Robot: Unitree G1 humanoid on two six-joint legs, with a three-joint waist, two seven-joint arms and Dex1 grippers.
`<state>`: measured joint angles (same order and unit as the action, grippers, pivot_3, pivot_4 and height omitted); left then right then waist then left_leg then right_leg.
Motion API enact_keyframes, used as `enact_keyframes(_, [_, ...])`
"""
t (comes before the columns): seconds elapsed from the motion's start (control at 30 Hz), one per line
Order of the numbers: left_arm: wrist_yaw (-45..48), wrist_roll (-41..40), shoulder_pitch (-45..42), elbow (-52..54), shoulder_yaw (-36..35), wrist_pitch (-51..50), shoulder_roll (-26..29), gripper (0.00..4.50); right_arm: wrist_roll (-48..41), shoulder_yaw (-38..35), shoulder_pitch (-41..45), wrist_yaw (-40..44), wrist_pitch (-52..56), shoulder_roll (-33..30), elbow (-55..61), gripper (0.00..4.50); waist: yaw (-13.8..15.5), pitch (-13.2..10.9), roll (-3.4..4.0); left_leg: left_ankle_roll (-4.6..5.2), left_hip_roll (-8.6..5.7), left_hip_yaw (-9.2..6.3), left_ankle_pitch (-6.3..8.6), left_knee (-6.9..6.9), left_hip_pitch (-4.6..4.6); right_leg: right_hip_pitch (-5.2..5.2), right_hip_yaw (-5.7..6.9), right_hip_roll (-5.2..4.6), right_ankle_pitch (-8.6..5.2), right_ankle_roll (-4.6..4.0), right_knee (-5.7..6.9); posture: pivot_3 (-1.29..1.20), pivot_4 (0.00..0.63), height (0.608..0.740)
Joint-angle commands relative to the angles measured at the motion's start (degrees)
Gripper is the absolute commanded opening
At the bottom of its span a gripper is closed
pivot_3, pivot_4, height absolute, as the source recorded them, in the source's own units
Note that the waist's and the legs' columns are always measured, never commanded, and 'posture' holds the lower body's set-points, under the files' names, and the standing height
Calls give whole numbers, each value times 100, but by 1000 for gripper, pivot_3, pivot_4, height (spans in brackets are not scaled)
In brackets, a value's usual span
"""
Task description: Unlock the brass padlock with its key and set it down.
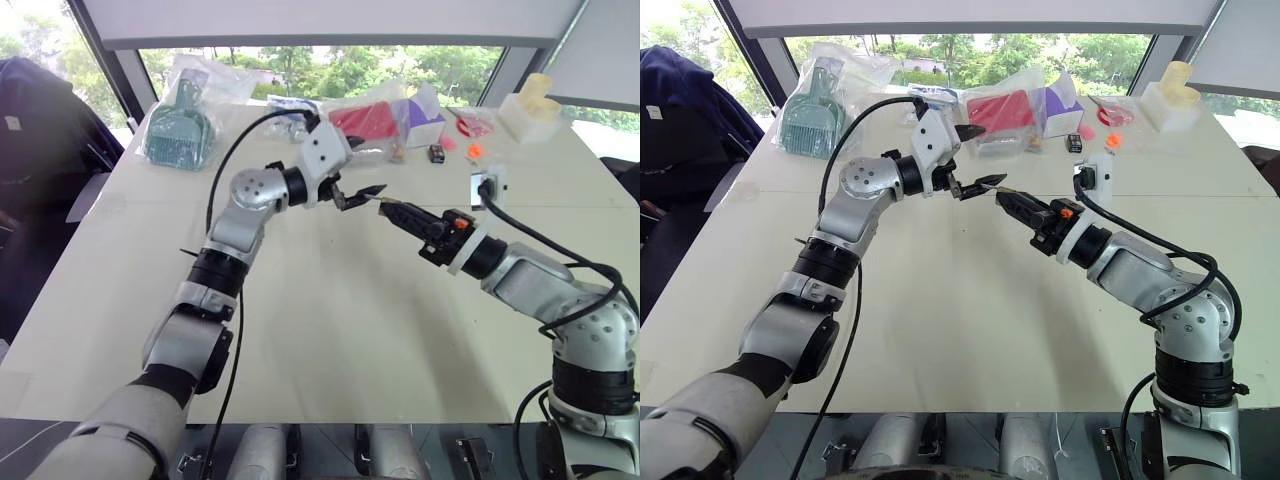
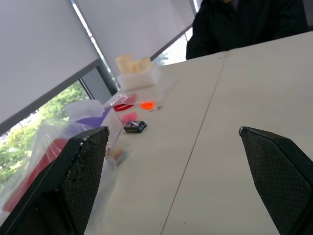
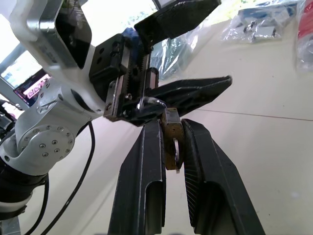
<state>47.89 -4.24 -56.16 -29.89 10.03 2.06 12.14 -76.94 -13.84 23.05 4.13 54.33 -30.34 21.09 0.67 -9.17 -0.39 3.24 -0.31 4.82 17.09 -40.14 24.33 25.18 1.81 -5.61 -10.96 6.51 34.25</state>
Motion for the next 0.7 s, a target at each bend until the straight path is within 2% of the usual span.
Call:
enact_keyframes(0.03, [287, -26, 221, 421, -3, -459, 343, 4435, -416, -336, -128, -290, 93, -54, -307, 48, -7, 0, 0, 0, 0, 0, 0, 0, -1, 0, 0, 0, 0, 0, 0, 0, 150, 740])
enact_keyframes(0.1, [575, -200, 468, 762, -25, -902, 588, 4435, -743, -385, -254, -619, 301, -87, -721, 48, -13, 0, 0, 0, 1, 0, 0, 1, -2, -1, 0, 0, 0, 0, 0, 0, 150, 740])
enact_keyframes(0.2, [1275, -786, 1019, 1821, -54, -2001, 1089, 4435, -1231, -300, -453, -1061, 789, -136, -1477, 48, -29, 0, 1, -4, 3, 1, -2, 3, -2, 1, -1, 0, 0, -1, 2, 0, 150, 740])
enact_keyframes(0.3, [1662, -1390, 1434, 2820, -66, -3109, 1477, 4435, -1152, -124, -477, -914, 1157, -236, -1827, 48, -31, -2, 4, -9, 4, 0, -5, 4, 1, 4, -2, -3, -1, -3, 1, 0, 150, 740])
enact_keyframes(0.43, [1649, -1819, 1758, 3578, -105, -4001, 1732, 4435, -837, 62, -213, -716, 1471, -318, -2350, 48, -39, 0, 6, -10, 3, -1, -5, 3, -2, 2, -7, -4, -12, -23, 0, 0, 150, 740])
enact_keyframes(0.5, [1487, -1920, 1818, 3696, -155, -4251, 1725, 4500, -604, 127, -57, -589, 1575, -380, -2548, 1111, -41, 0, 7, -11, 3, -1, -6, 3, -4, 0, -7, -2, -12, -24, 1, 0, 150, 740])
enact_keyframes(0.53, [1434, -1956, 1835, 3718, -173, -4312, 1716, 4500, -474, 159, -2, -511, 1607, -417, -2590, 1380, -37, 0, 7, -11, 3, -2, -6, 3, -5, 0, -7, -1, -12, -24, 2, 0, 150, 740])
enact_keyframes(0.7, [1210, -2053, 1926, 3737, -187, -4454, 1698, 4500, 498, 469, 165, 64, 1626, -816, -2491, 3786, -27, 0, 7, -10, 2, -2, -6, 3, -4, -1, -5, 3, -3, -7, 1, 0, 150, 740])
